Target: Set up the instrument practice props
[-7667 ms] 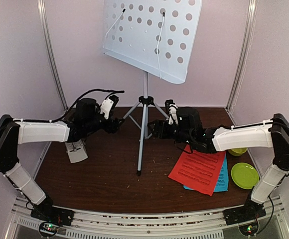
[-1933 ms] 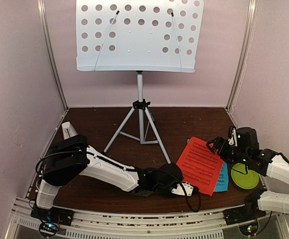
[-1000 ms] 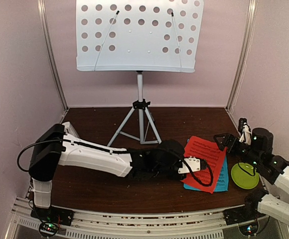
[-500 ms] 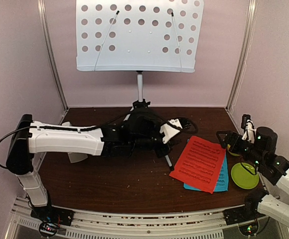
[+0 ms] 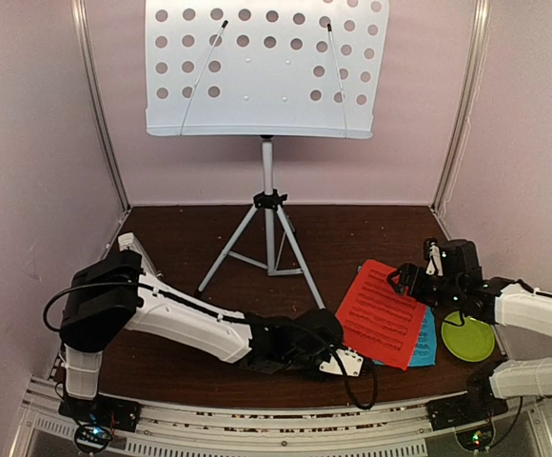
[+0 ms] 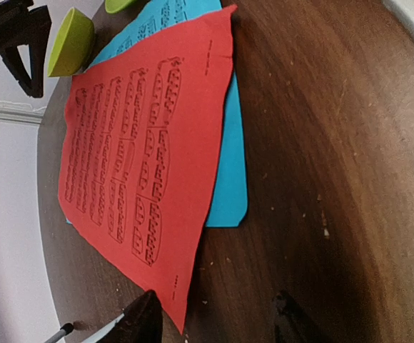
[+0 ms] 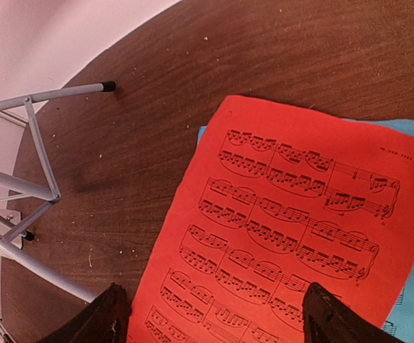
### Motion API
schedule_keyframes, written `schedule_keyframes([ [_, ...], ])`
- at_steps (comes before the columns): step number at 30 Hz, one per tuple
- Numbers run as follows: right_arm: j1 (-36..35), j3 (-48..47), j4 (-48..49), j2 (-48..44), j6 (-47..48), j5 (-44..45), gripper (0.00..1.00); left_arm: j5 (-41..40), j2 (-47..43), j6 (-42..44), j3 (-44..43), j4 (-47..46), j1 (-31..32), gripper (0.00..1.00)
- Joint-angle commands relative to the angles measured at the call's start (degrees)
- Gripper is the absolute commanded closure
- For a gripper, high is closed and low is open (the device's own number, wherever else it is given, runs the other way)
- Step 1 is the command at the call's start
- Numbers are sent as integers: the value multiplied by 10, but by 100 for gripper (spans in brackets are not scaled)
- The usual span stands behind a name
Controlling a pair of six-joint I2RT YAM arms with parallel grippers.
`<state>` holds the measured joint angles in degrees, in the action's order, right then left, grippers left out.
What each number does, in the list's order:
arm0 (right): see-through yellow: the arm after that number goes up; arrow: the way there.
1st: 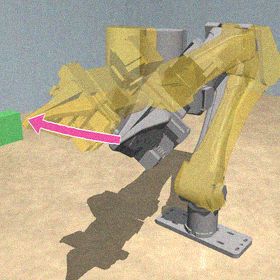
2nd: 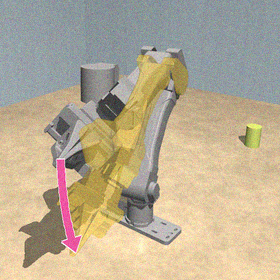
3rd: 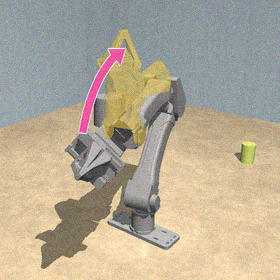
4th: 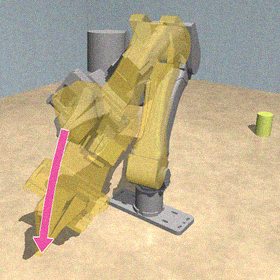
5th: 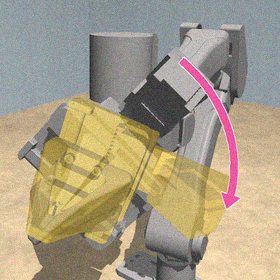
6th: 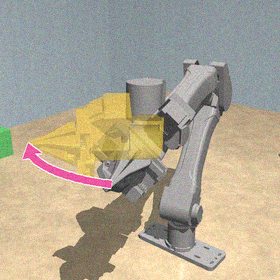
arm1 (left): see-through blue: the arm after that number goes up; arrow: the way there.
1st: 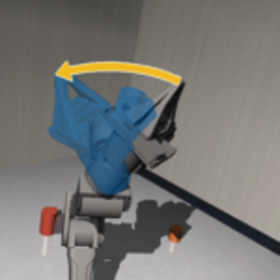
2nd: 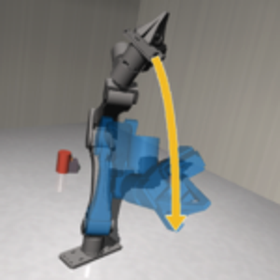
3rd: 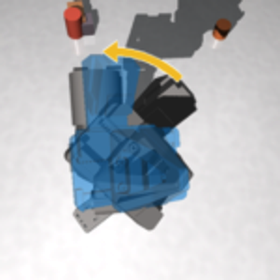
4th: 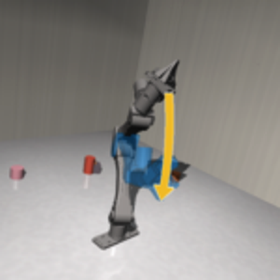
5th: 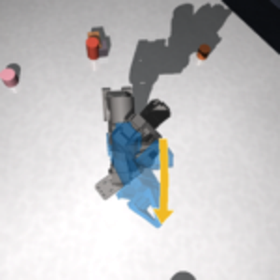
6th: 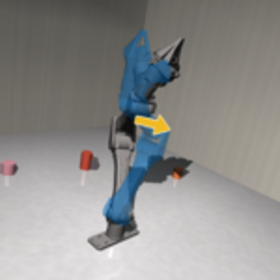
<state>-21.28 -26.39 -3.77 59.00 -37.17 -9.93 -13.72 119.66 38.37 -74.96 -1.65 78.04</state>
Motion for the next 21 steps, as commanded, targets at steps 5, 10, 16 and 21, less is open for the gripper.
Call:
schedule_keyframes([
  [5, 4, -20, 110, 129, -34, -16, 20, -85, 73, 82, -80, 26, 4, 47],
  [10, 4, -22, 124, 190, -51, -21, 22, -126, 107, 95, -106, 33, 4, 49],
  [16, 4, -21, 131, 257, -73, -43, 25, -157, 137, 117, -122, 18, 4, 50],
  [21, 4, -1, 157, 286, -86, -62, 27, -182, 178, 144, -167, 11, -1, 52],
])
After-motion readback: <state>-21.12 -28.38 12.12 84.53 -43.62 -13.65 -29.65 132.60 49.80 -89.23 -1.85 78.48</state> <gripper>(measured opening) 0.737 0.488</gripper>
